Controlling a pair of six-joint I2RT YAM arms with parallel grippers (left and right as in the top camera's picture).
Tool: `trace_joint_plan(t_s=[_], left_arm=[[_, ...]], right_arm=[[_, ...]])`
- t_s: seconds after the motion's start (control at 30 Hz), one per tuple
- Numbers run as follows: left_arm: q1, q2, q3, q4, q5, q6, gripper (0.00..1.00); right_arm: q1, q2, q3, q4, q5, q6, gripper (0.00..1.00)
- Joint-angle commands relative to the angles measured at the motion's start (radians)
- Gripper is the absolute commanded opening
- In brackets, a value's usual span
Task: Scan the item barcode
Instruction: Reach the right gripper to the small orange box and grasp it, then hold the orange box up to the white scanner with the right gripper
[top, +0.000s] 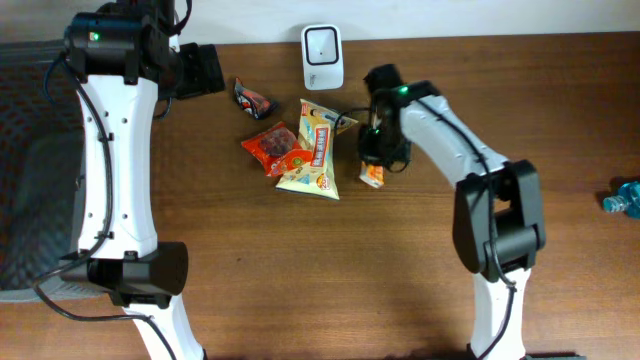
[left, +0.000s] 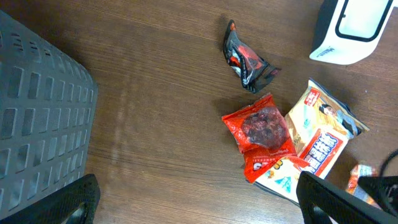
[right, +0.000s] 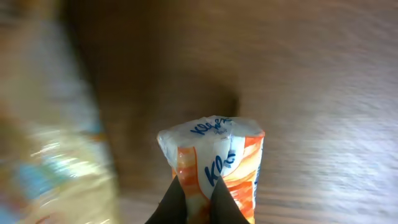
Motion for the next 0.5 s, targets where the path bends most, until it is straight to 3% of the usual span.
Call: trace_joint_plan(t_s=[0.0,0.1,0.2,0.33,0.37,0.47], left_arm=[[0.0,0.001,0.0,-0.001,0.007,-0.006,0.99],[0.0,0.001,0.0,-0.001,0.007,-0.006,0.99],[0.0,0.001,0.0,-0.001,0.007,-0.006,0.99],[0.0,0.001,0.0,-0.001,0.007,-0.006,0.99],[0.0,0.001,0.0,-0.001,0.007,-0.006,0.99],[0.0,0.001,0.0,-0.001,0.007,-0.006,0.99]], right_arm=[[-0.052,-0.02,-0.032,0.037,-0.442,-0.184,0.07],[-0.079,0.01,-0.162,0.161,-0.595,-0.21,0.07],[-0.126,0.011,-0.24,0.218,-0.503,-0.167,0.17],[-0.212,0.011,-0.262,0.182,-0.298,-0.135,0.49],[-0.23,0.011,-0.257,0.174,-0.296,-0.154,0.54],[-0.271,-0.011,-0.21,0.103,-0.296,-0.185,0.55]])
